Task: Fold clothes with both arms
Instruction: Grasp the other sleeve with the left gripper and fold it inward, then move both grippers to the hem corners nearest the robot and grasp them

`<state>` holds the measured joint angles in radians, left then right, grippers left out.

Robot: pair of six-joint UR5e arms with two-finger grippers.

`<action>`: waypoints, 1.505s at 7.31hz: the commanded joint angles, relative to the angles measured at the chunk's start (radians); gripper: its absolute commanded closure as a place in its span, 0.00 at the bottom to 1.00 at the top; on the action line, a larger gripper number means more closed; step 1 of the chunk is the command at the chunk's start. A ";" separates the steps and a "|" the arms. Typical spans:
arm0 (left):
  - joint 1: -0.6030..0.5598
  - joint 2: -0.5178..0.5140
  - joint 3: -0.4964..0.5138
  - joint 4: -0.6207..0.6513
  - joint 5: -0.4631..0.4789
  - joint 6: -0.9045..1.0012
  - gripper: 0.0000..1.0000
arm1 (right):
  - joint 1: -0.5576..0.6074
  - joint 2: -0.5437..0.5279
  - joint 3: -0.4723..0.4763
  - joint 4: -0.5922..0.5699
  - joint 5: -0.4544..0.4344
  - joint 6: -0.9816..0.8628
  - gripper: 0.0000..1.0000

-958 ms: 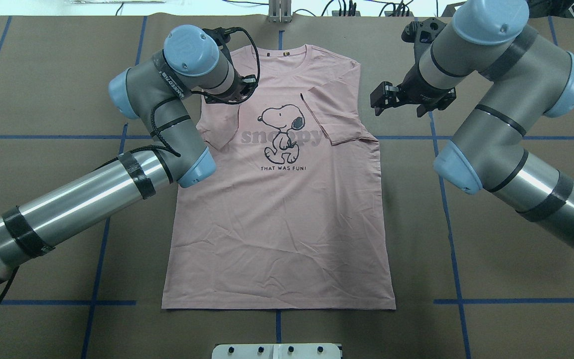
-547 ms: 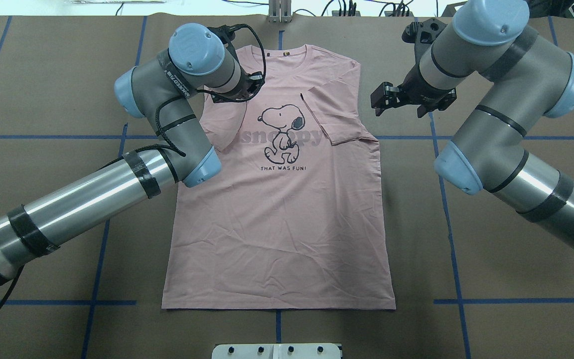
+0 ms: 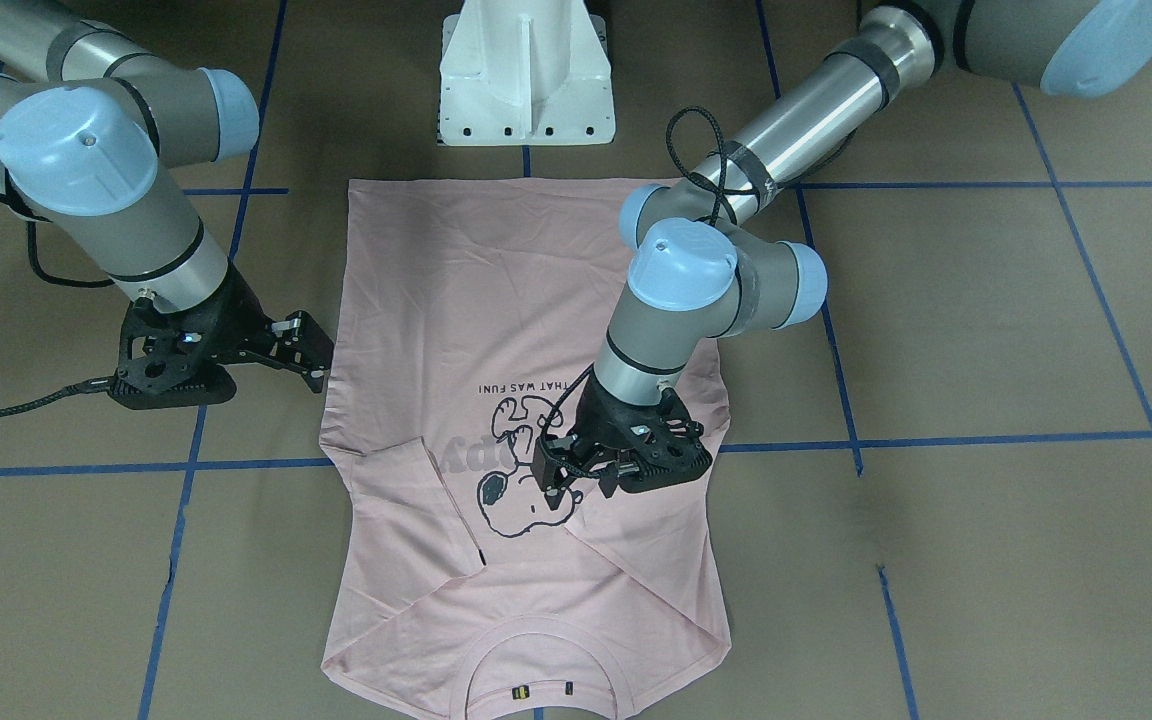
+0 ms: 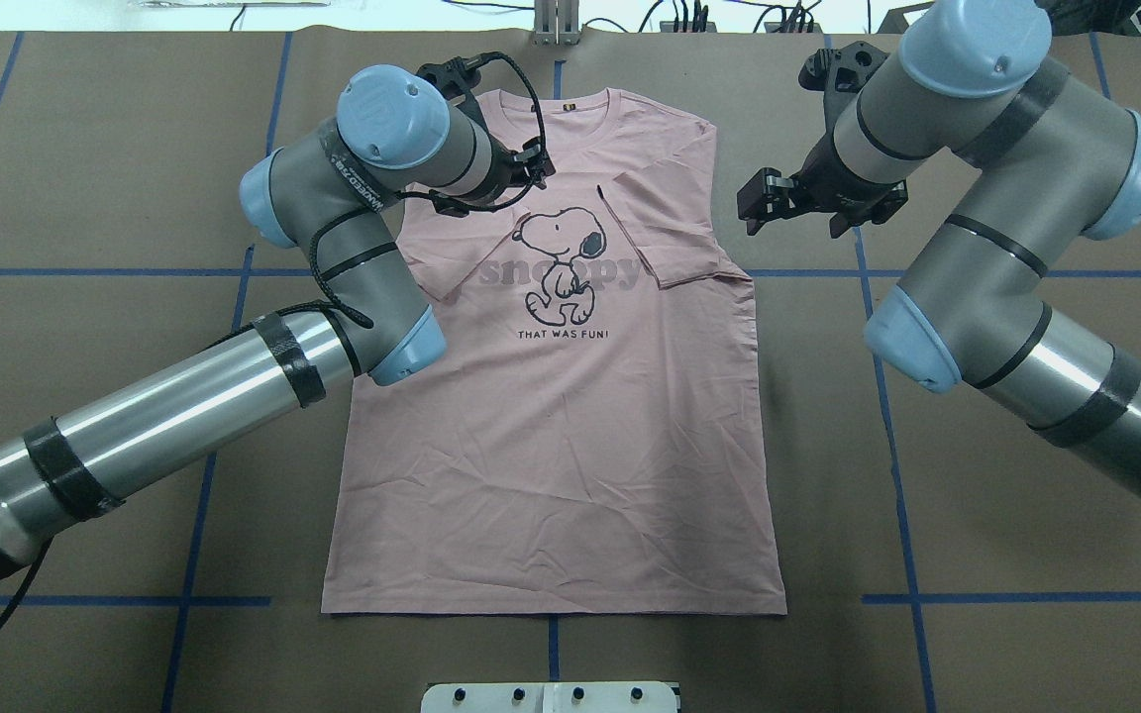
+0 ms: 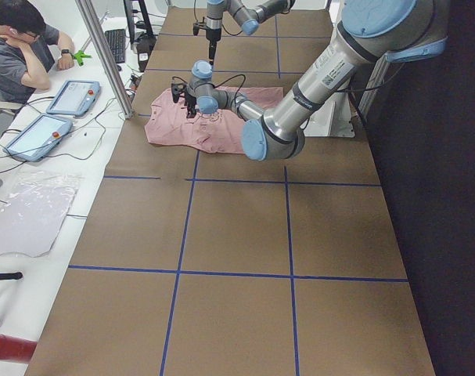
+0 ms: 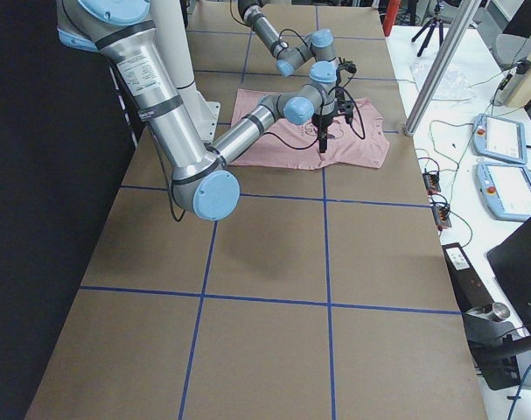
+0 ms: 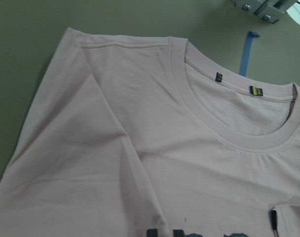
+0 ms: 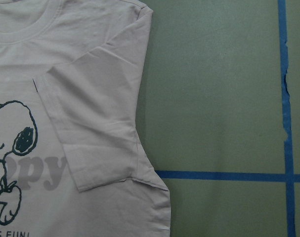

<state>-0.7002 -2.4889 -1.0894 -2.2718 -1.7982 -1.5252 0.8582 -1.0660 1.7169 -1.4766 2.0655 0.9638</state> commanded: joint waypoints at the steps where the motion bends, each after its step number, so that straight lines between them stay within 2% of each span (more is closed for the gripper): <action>1: 0.004 0.071 -0.149 0.041 -0.030 -0.009 0.00 | -0.051 -0.090 0.108 -0.001 -0.011 0.021 0.00; 2: 0.004 0.134 -0.261 0.129 -0.079 0.000 0.00 | -0.095 -0.157 0.192 0.001 -0.040 0.094 0.00; 3: 0.007 0.196 -0.370 0.190 -0.085 0.000 0.00 | -0.188 -0.222 0.267 -0.001 -0.127 0.168 0.00; 4: 0.017 0.247 -0.459 0.266 -0.086 0.010 0.00 | -0.287 -0.261 0.320 0.001 -0.222 0.293 0.00; 6: 0.039 0.327 -0.654 0.497 -0.072 0.161 0.00 | -0.489 -0.323 0.401 0.001 -0.400 0.483 0.00; 7: 0.065 0.422 -0.767 0.505 -0.070 0.162 0.00 | -0.574 -0.350 0.426 0.001 -0.459 0.557 0.00; 8: 0.068 0.461 -0.817 0.505 -0.070 0.163 0.00 | -0.681 -0.388 0.438 0.007 -0.551 0.641 0.00; 9: 0.068 0.472 -0.820 0.505 -0.070 0.165 0.00 | -0.770 -0.432 0.435 0.084 -0.653 0.709 0.00; 10: 0.068 0.473 -0.819 0.505 -0.070 0.166 0.00 | -0.794 -0.483 0.432 0.152 -0.676 0.725 0.00; 11: 0.068 0.475 -0.816 0.503 -0.070 0.166 0.00 | -0.797 -0.483 0.417 0.151 -0.676 0.724 0.00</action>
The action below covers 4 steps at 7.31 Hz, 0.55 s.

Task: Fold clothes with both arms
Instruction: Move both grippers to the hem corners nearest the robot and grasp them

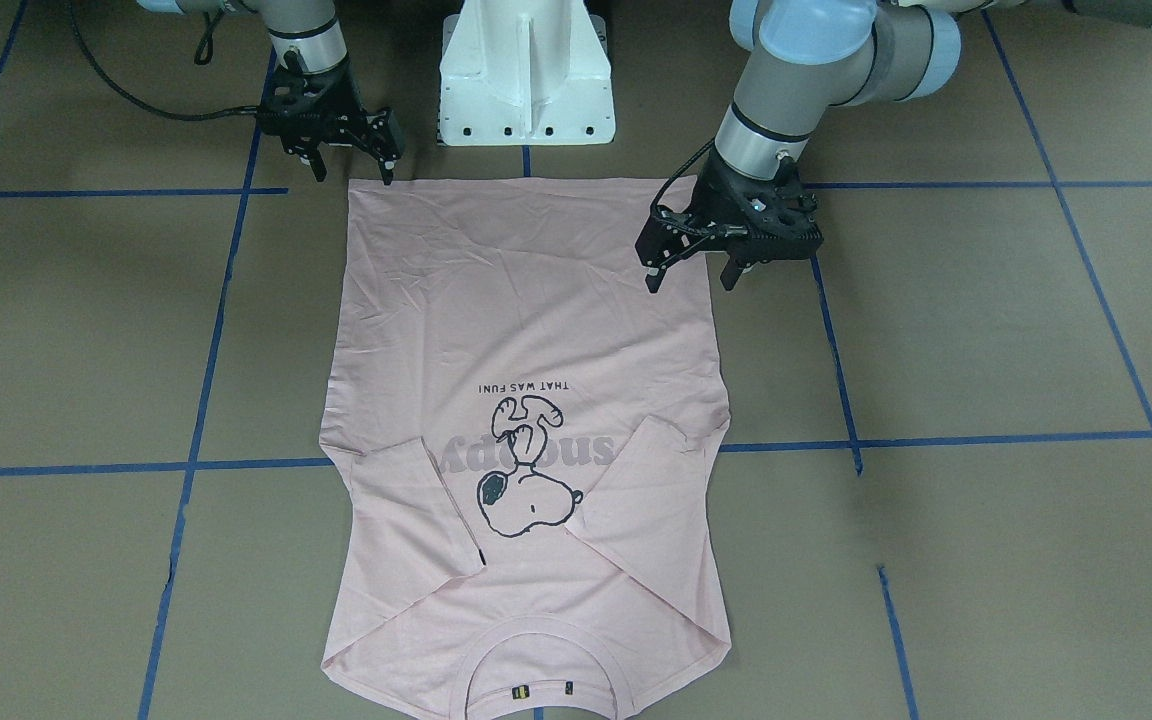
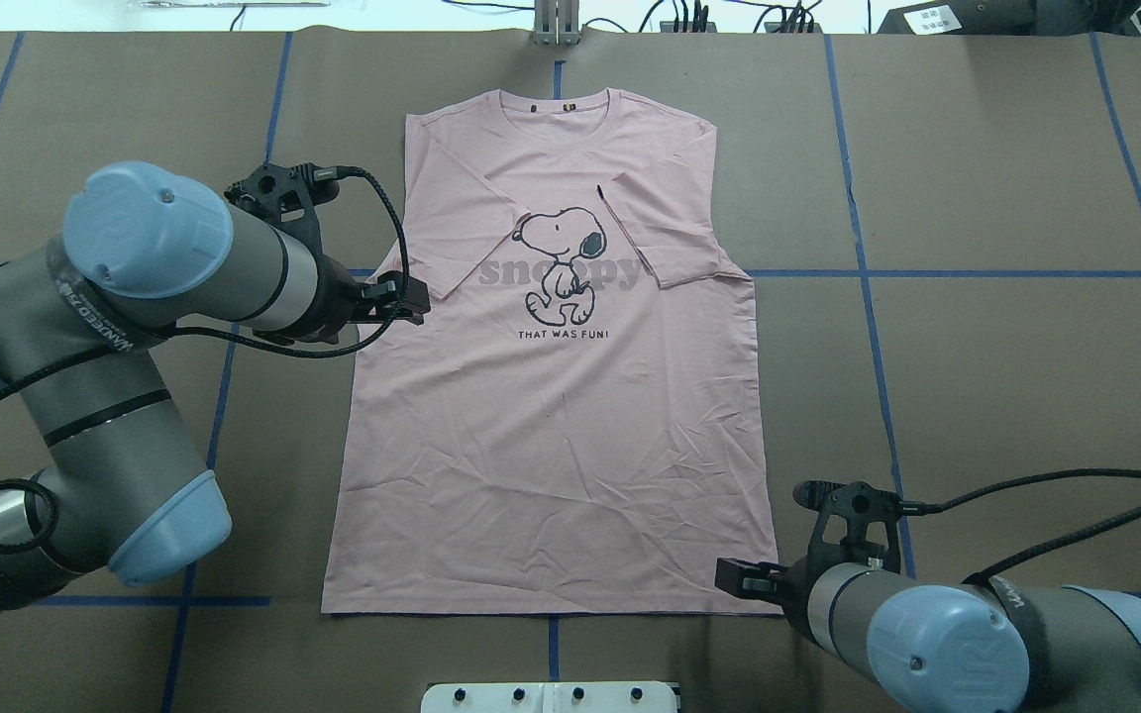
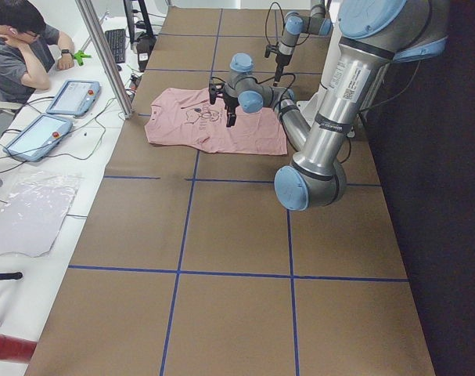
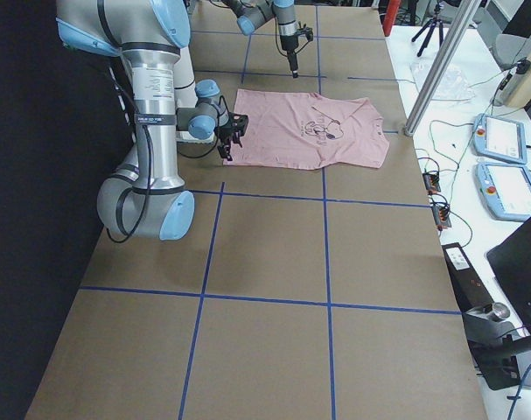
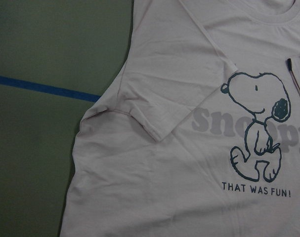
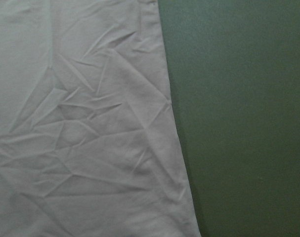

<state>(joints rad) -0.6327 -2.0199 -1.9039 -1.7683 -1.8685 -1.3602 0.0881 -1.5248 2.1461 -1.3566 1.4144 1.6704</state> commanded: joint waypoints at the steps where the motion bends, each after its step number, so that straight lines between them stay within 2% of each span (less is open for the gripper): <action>1: 0.005 0.006 0.000 0.000 0.000 0.000 0.00 | -0.028 -0.018 -0.044 0.033 -0.019 0.015 0.00; 4: 0.008 0.007 0.006 -0.002 0.000 0.000 0.00 | -0.036 -0.014 -0.061 0.031 -0.012 0.014 0.03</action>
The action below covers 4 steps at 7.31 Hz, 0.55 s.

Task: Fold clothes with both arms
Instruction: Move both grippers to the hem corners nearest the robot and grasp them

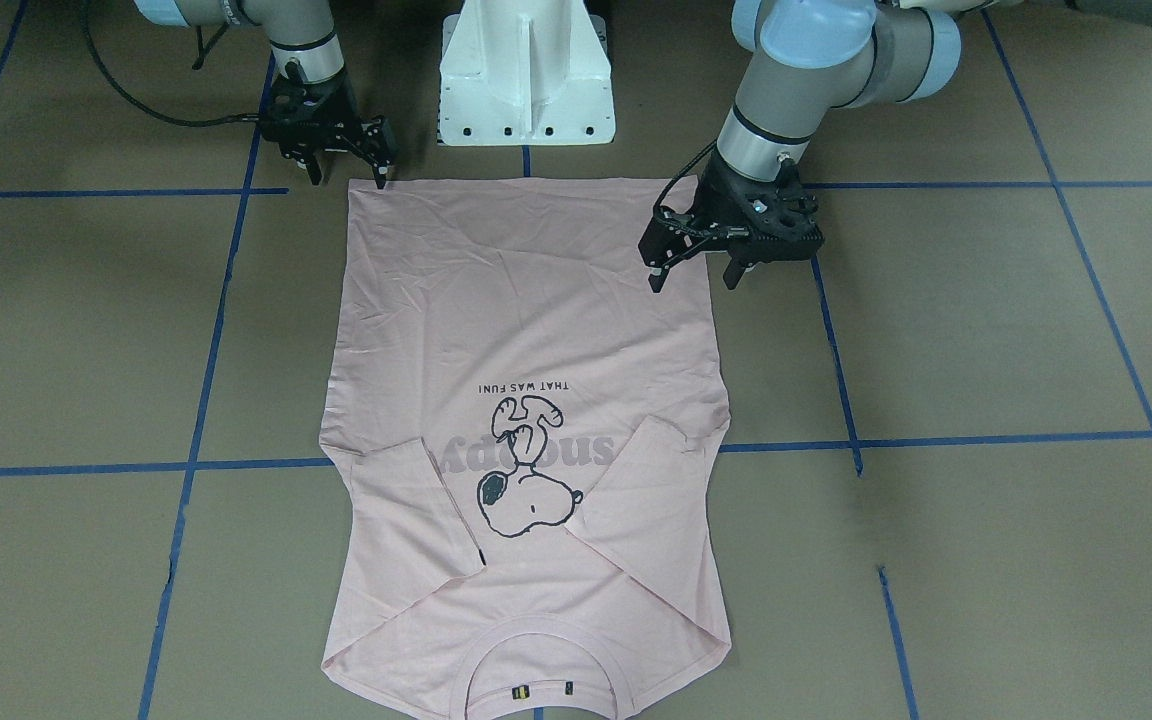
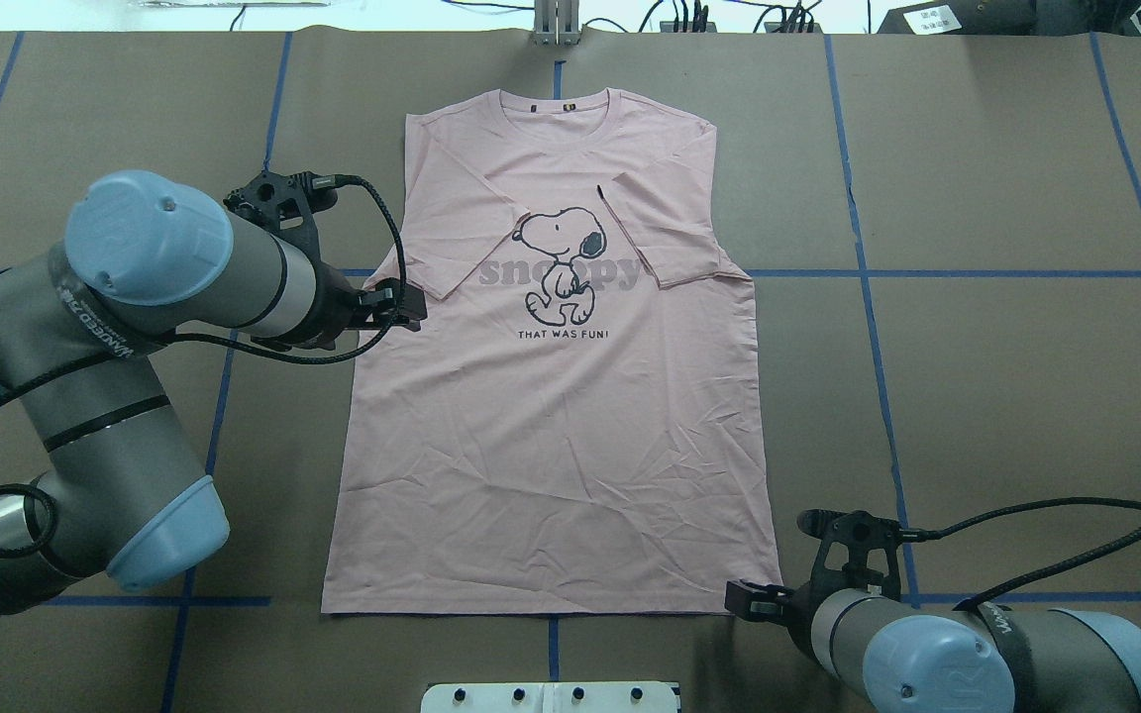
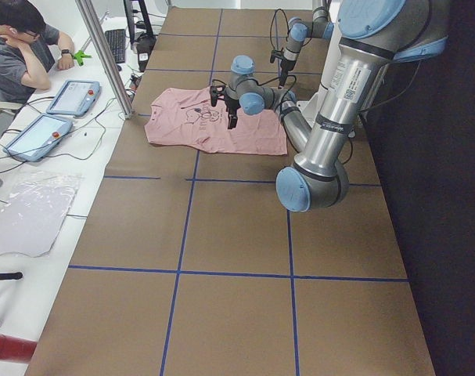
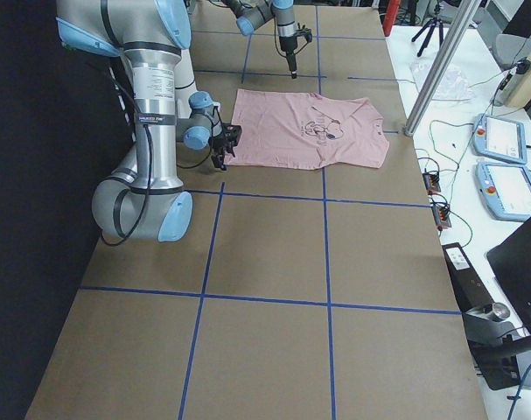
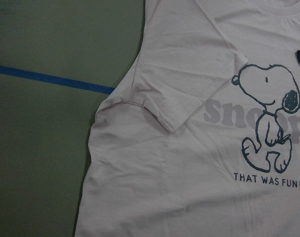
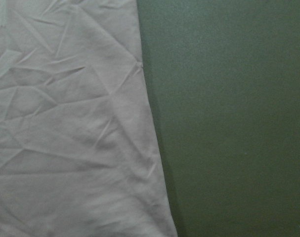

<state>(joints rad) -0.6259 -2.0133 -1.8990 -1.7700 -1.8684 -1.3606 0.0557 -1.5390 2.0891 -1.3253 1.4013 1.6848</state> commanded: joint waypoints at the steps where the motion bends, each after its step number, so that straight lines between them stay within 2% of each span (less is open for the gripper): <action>1: 0.002 0.001 0.003 0.000 0.000 0.001 0.00 | -0.005 0.002 -0.004 0.001 0.001 0.000 0.05; 2: 0.002 0.001 0.004 0.000 0.000 0.001 0.00 | -0.008 0.013 -0.009 -0.003 0.001 0.000 0.09; 3: 0.003 0.001 0.006 0.000 0.000 0.001 0.00 | -0.008 0.028 -0.020 -0.005 0.001 0.000 0.25; 4: 0.005 0.001 0.008 0.000 0.000 0.001 0.00 | -0.008 0.033 -0.020 -0.005 0.002 0.000 0.47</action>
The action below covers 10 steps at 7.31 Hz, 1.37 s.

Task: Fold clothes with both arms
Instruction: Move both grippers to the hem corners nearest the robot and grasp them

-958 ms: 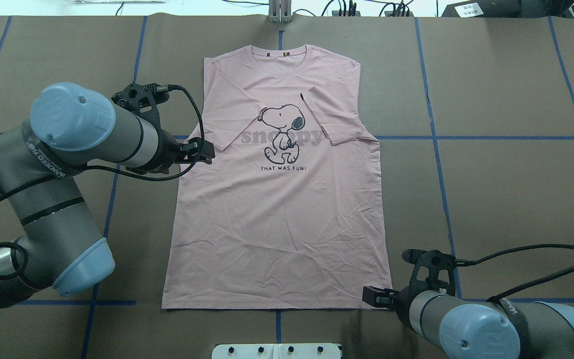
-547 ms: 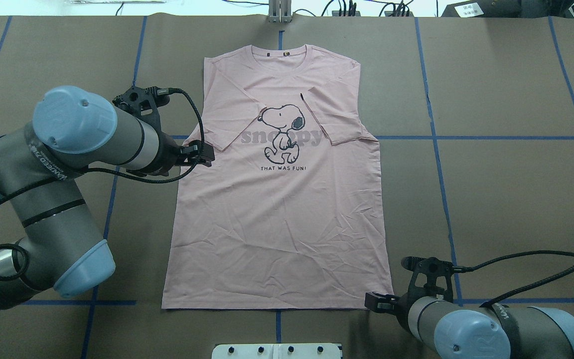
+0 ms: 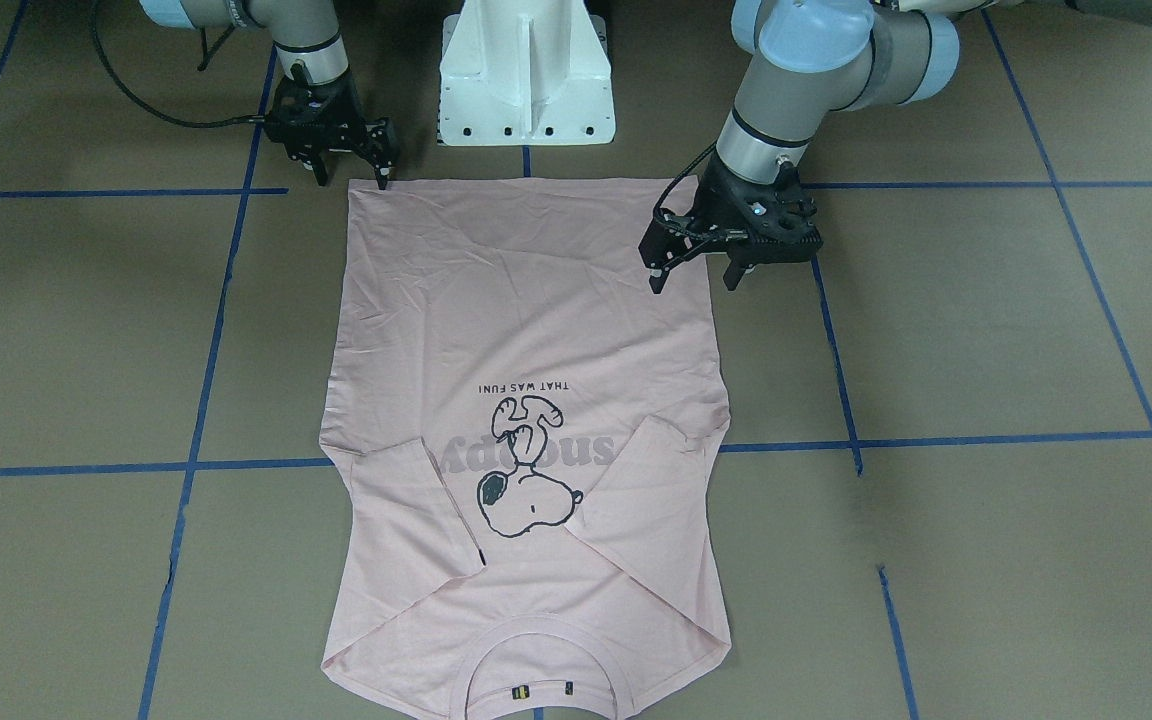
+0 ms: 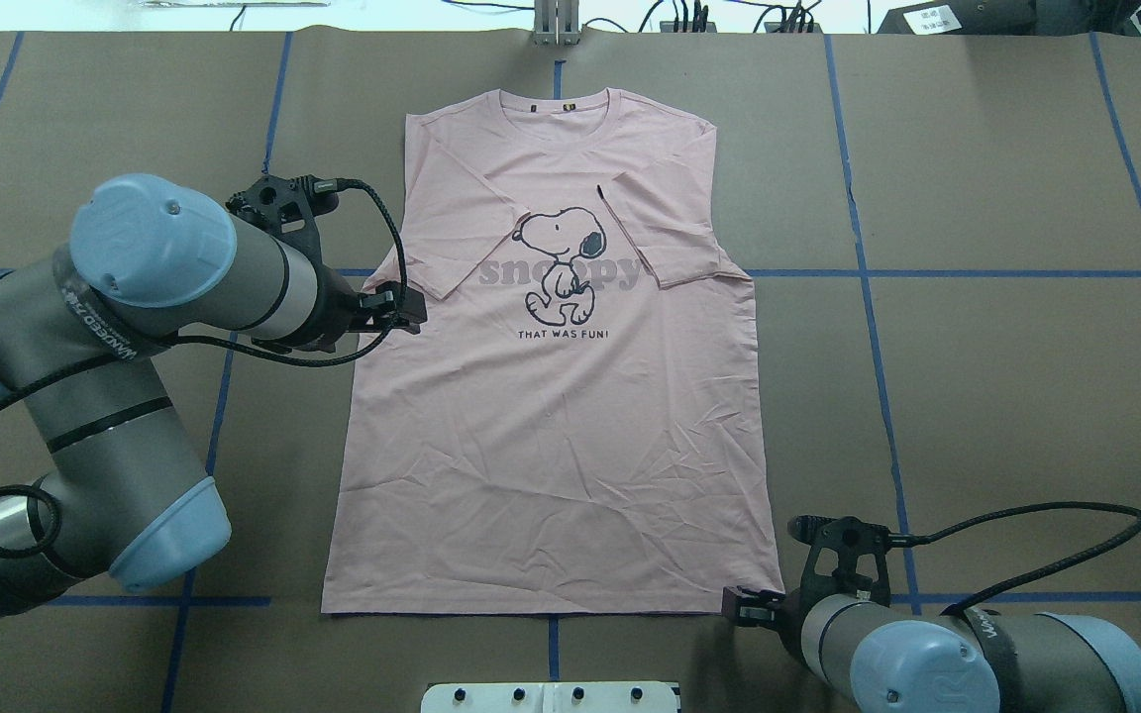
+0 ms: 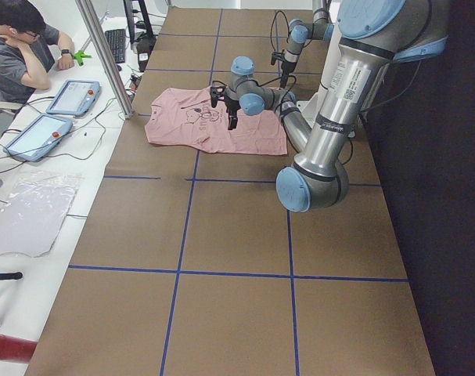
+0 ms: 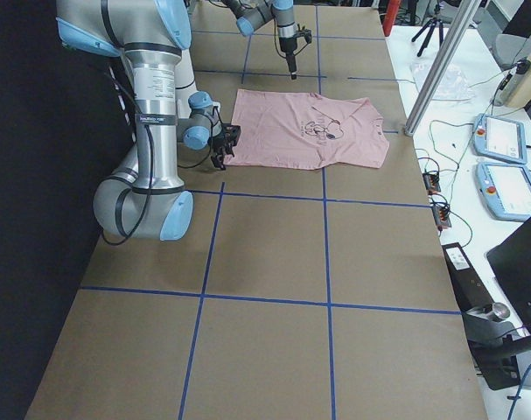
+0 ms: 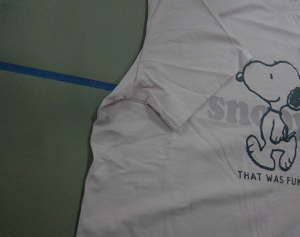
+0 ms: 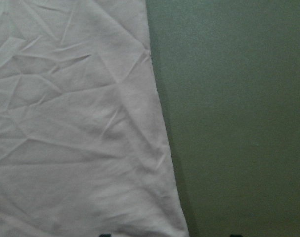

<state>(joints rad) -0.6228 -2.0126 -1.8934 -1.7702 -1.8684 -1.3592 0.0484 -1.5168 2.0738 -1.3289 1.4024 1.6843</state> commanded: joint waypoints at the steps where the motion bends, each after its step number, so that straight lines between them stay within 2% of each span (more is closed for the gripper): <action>1: 0.003 -0.001 0.002 0.000 0.000 0.000 0.00 | 0.001 0.009 -0.003 -0.001 0.003 -0.003 0.68; 2: 0.003 -0.002 0.002 0.000 0.000 -0.001 0.00 | 0.002 0.009 -0.001 -0.003 0.007 -0.006 0.85; 3: 0.009 -0.002 0.003 0.000 0.000 -0.001 0.00 | 0.007 0.007 0.005 -0.003 0.010 -0.008 0.98; 6: 0.023 0.017 0.002 0.000 0.000 -0.008 0.00 | 0.018 0.006 0.025 -0.004 0.010 -0.008 1.00; 7: 0.046 0.056 -0.016 -0.005 0.065 -0.012 0.00 | 0.021 0.006 0.043 -0.004 0.006 -0.006 1.00; 8: 0.137 0.101 -0.042 -0.002 0.124 -0.071 0.00 | 0.024 0.000 0.054 -0.004 0.007 -0.006 1.00; 10: 0.257 0.228 -0.129 -0.006 0.161 -0.235 0.00 | 0.027 0.004 0.071 -0.004 0.007 -0.006 1.00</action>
<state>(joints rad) -0.4391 -1.8595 -1.9700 -1.7730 -1.7326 -1.4930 0.0729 -1.5134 2.1326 -1.3330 1.4099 1.6781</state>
